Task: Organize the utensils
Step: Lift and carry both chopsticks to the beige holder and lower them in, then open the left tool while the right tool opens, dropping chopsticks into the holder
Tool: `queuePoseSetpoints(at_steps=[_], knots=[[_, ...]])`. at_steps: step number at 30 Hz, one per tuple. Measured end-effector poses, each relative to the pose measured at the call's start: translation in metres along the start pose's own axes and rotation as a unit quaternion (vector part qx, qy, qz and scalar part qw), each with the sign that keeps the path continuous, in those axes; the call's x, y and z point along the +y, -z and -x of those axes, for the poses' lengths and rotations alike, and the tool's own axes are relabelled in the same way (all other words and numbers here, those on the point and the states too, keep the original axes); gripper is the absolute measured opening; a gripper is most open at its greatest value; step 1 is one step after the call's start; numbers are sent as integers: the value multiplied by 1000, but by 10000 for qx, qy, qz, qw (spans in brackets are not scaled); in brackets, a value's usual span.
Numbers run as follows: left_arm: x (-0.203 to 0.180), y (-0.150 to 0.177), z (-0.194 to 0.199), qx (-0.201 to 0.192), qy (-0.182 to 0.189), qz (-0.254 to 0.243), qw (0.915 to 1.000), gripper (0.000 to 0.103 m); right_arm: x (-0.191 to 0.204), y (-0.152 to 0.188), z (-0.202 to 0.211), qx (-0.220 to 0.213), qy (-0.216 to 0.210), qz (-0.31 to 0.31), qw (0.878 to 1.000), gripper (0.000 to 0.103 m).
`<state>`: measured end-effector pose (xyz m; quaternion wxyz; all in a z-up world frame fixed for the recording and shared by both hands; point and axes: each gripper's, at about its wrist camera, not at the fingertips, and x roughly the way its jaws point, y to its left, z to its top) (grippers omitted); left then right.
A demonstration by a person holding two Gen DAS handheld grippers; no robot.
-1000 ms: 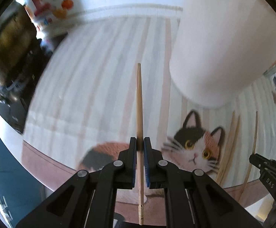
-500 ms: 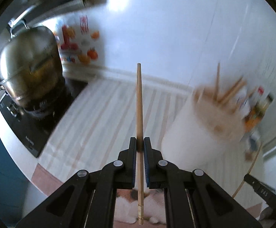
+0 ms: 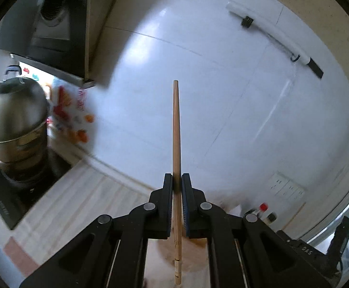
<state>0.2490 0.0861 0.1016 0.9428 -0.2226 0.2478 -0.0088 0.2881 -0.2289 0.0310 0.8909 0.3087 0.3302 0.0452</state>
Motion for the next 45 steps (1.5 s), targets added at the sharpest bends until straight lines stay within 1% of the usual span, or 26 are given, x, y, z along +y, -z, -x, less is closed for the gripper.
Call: queuePoseSetpoints(at_steps=[2, 5, 8, 10, 13, 17, 19, 24, 27, 29, 30, 32, 33, 34, 35, 36, 37, 38, 39, 40, 42, 44, 45], knots=[[-4, -4, -18, 24, 167, 175, 9997, 5, 4, -11, -8, -144, -77, -158, 9997, 7], [-4, -3, -49, 76, 256, 421, 9988, 5, 6, -20, -25, -329, -46, -411, 9986, 7], [-1, 5, -80, 192, 202, 562, 9980, 5, 4, -19, -44, -519, 109, -689, 9962, 7], [0, 11, -93, 211, 136, 529, 9983, 5, -1, -15, -56, -581, 199, -853, 9945, 7], [2, 16, -109, 184, 55, 436, 9989, 5, -7, -6, -73, -656, 308, -1019, 9922, 7], [3, 20, -124, 63, 13, 261, 9996, 5, -7, 0, -86, -618, 344, -934, 9931, 7], [2, 21, -131, 67, 62, 167, 9998, 5, -8, 2, -94, -567, 352, -899, 9937, 7], [-4, 31, -142, 159, -3, -219, 9996, 5, -11, 7, -102, -500, 344, -860, 9944, 7], [-5, 39, -145, 337, -45, -425, 9985, 5, -8, 11, -102, -430, 280, -753, 9958, 7], [-5, 44, -149, 582, -20, -579, 9966, 5, -5, 14, -103, -350, 201, -631, 9972, 7], [-6, 46, -150, 713, -1, -652, 9953, 5, -4, 16, -105, -254, 138, -558, 9980, 8], [-9, 45, -146, 982, 23, -855, 9915, 7, 0, 19, -109, 74, 9, -363, 9993, 9], [-10, 43, -141, 1032, 4, -943, 9902, 9, 2, 20, -110, 247, -77, -254, 9993, 10], [-10, 42, -134, 1031, -5, -984, 9898, 16, 4, 20, -108, 383, -145, -139, 9991, 19], [-10, 39, -124, 1026, -65, -1010, 9896, 24, 5, 20, -104, 418, -183, -66, 9989, 34], [-10, 36, -118, 1028, -154, -1055, 9890, 51, 5, 19, -99, 410, -229, -12, 9989, 41], [-9, 34, -111, 1007, -298, -1101, 9884, 80, 6, 19, -88, 323, -251, 75, 9991, 51], [-4, 30, -103, 962, -495, -1097, 9881, 88, 6, 18, -80, 270, -253, 125, 9992, 52], [-1, 28, -96, 938, -601, -1077, 9879, 93, 6, 18, -71, 231, -287, 162, 9992, 52], [4, 28, -90, 923, -674, -1066, 9877, 95, 4, 16, -63, 201, -289, 187, 9992, 54], [12, 33, -82, 1026, -920, -1122, 9841, 103, 1, 20, -48, 222, -215, 219, 9993, 58], [24, 46, -79, 1185, -1318, -1223, 9765, 103, -6, 29, -40, 321, -76, 227, 9992, 62], [30, 54, -78, 1257, -1439, -1292, 9730, 103, -13, 38, -37, 397, -21, 168, 9991, 64]])
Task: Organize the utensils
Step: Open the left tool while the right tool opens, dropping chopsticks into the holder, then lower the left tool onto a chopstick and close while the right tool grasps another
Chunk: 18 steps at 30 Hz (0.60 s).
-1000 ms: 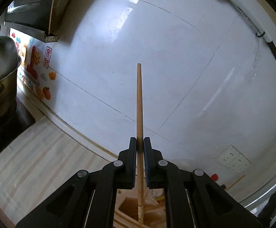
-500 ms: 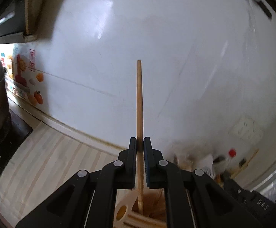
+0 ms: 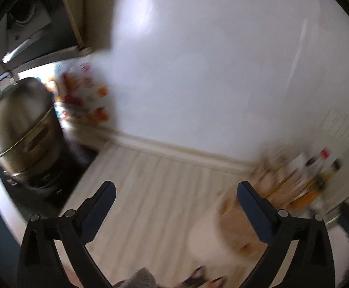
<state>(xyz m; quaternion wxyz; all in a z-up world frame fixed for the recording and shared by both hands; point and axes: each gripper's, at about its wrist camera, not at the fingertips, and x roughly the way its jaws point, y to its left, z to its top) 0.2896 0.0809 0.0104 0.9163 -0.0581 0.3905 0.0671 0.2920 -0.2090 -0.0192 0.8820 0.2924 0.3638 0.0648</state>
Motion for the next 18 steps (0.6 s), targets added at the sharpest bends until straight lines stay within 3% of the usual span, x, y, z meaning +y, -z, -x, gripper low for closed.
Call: queuePoseSetpoints(at_steps=[2, 4, 7, 9, 11, 13, 16, 18], knots=[[6, 25, -13, 307, -219, -135, 9992, 103, -9, 17, -2, 166, 199, -2, 9997, 73], [11, 48, -29, 620, -375, -237, 9971, 103, -21, 37, -11, 337, 469, 36, 9983, 73], [13, 94, -61, 1138, -738, -630, 9888, 103, -40, 78, -41, 1058, 748, 16, 9916, 73], [12, 128, -85, 1526, -912, -969, 9793, 103, -53, 107, -70, 1708, 917, -24, 9810, 68], [13, 158, -106, 1930, -1043, -1252, 9676, 103, -66, 137, -98, 2310, 904, -123, 9687, 46], [16, 177, -115, 2140, -1085, -1353, 9613, 103, -76, 165, -121, 2787, 1031, -219, 9546, 41], [19, 188, -118, 2285, -1099, -1412, 9570, 103, -85, 190, -137, 3082, 1175, -360, 9433, 39], [19, 195, -119, 2382, -1068, -1449, 9544, 103, -88, 204, -143, 3272, 1200, -357, 9366, 31]])
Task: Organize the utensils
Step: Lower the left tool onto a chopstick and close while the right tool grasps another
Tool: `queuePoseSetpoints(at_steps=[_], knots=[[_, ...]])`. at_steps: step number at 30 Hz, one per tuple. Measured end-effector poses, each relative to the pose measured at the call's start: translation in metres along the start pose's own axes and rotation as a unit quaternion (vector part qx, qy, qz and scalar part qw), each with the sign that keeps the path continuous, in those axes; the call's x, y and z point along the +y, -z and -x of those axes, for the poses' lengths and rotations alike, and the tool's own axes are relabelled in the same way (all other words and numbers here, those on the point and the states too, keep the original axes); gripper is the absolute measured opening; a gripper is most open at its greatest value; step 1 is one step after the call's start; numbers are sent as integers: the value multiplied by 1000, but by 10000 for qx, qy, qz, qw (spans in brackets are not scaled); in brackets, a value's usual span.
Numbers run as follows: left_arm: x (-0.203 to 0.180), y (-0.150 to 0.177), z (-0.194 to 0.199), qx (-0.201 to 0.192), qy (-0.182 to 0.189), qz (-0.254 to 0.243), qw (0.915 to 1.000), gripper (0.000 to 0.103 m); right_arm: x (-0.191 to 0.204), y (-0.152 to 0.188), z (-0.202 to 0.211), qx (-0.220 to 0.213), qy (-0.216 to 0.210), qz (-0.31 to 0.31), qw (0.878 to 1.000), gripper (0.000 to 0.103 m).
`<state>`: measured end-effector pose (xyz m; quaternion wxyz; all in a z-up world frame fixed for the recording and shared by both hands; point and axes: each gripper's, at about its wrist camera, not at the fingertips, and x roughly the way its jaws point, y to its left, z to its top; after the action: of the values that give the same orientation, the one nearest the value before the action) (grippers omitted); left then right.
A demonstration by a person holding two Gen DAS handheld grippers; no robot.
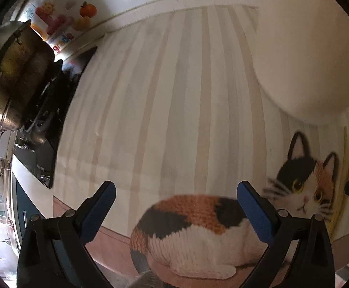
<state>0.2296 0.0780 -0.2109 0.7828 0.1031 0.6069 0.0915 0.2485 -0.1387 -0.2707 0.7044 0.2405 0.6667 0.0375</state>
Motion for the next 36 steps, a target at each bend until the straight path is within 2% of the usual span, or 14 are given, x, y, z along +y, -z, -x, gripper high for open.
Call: queuePoseSetpoints(at_steps=[2, 3, 6, 11, 14, 16, 19, 21, 23, 24, 25, 29, 32, 36], knots=[[-3, 3, 2, 23, 33, -48, 10000, 103, 4, 5, -2, -81, 265, 237, 9993, 14], [-7, 5, 3, 27, 59, -69, 10000, 103, 7, 7, -3, -117, 432, 378, 9983, 11], [-24, 10, 12, 30, 359, -197, 9992, 103, 5, 12, -2, -163, 480, 571, 9971, 5], [-82, 24, 29, -6, 1022, -803, 9915, 101, -28, 13, 11, -162, 923, 663, 9934, 6], [-117, 32, 32, 154, 1470, -1104, 9828, 88, -58, 14, 22, -138, 1200, 683, 9903, 6], [-137, 38, 33, 237, 1604, -1294, 9783, 74, -78, 15, 29, -122, 1314, 625, 9893, 6], [-165, 46, 34, 273, 1586, -1610, 9738, 58, -101, 19, 36, -76, 1341, 529, 9895, 6], [-175, 49, 37, 128, 1482, -1726, 9737, 49, -112, 23, 39, -74, 1295, 473, 9904, 6], [-183, 51, 41, 131, 1542, -1769, 9720, 33, -120, 24, 42, -99, 1230, 457, 9913, 6], [-185, 52, 42, 131, 1549, -1785, 9716, 16, -123, 25, 42, -108, 1206, 446, 9916, 7], [-188, 55, 42, 131, 1480, -1811, 9722, 5, -127, 22, 44, -97, 1187, 435, 9919, 7], [-182, 66, 40, 160, 1197, -1588, 9799, 4, -125, 28, 43, -81, 1149, 587, 9916, 7], [-162, 78, 34, 295, 1020, -1094, 9883, 4, -117, 38, 37, -15, 1042, 794, 9914, 7], [-129, 94, 27, 425, 813, -502, 9945, 4, -98, 48, 29, 121, 862, 1233, 9885, 7]])
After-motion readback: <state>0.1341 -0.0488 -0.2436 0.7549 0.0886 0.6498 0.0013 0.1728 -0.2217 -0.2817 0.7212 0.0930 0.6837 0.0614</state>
